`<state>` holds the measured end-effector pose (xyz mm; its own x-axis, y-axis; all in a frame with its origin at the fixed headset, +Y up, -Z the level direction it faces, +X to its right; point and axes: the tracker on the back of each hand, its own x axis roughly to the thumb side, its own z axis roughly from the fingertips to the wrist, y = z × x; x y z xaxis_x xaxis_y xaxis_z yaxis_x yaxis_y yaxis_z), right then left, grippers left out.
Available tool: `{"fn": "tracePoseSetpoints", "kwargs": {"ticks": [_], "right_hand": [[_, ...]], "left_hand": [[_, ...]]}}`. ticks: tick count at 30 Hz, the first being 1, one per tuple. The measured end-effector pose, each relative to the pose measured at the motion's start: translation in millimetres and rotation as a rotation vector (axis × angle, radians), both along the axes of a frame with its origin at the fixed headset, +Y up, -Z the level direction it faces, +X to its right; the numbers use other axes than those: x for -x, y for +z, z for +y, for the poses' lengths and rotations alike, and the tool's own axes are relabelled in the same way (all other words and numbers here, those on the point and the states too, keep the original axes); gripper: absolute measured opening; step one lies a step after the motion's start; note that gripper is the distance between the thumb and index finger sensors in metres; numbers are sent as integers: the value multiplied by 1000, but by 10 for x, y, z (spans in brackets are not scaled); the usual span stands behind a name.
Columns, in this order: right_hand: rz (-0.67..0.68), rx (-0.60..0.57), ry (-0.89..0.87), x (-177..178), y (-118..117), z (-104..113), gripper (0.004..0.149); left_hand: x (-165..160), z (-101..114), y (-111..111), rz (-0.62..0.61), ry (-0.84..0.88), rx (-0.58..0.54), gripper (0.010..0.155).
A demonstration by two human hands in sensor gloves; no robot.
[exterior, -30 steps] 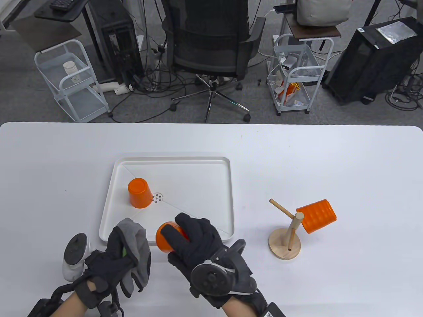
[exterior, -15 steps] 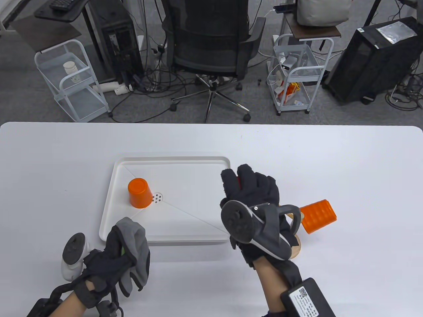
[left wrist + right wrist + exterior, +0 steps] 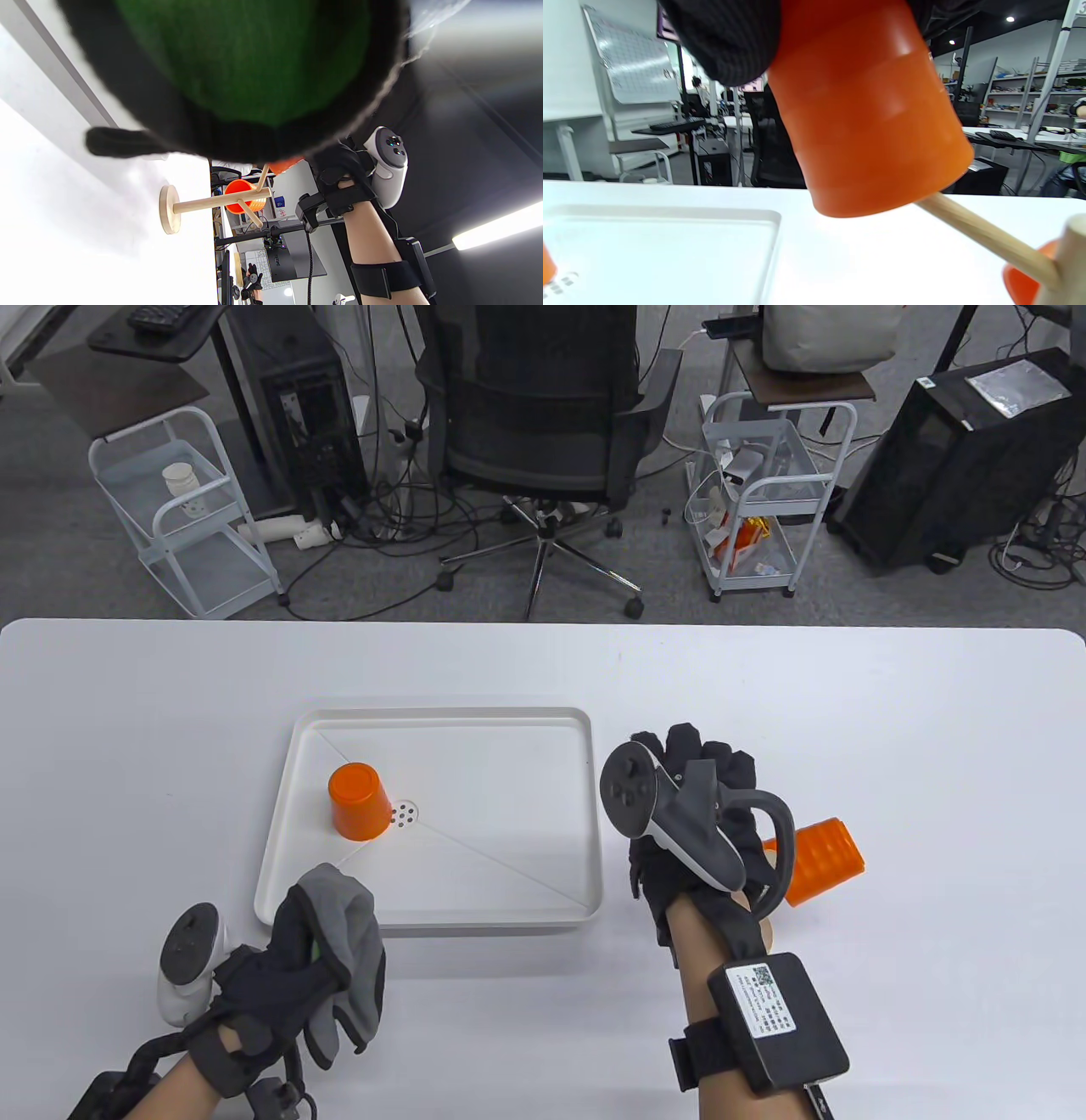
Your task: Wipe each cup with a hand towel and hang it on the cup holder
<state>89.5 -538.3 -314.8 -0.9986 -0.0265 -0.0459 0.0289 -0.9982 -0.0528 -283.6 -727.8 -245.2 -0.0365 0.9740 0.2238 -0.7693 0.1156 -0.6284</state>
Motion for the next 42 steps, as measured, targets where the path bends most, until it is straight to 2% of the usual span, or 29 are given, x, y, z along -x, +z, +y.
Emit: {"fn": "tracePoseSetpoints", "kwargs": {"ticks": [16, 28, 32, 36, 39, 42], "right_hand": [[-113, 192, 149, -14, -229, -315, 66], [-120, 261, 264, 47, -316, -584, 68], [-126, 264, 267, 49, -322, -586, 69], [-123, 254, 242, 66, -321, -560, 77], [-80, 228, 211, 162, -318, -505, 79], [24, 172, 132, 338, -310, -431, 78]], "left_hand": [[-7, 0, -2, -9, -4, -3, 77], [-13, -4, 0, -11, -5, 0, 77], [-15, -6, 1, -14, -4, 0, 77], [-16, -7, 1, -16, -4, 1, 77], [-17, -8, 2, -16, -7, -1, 76], [-24, -9, 8, -20, -12, -5, 76]]}}
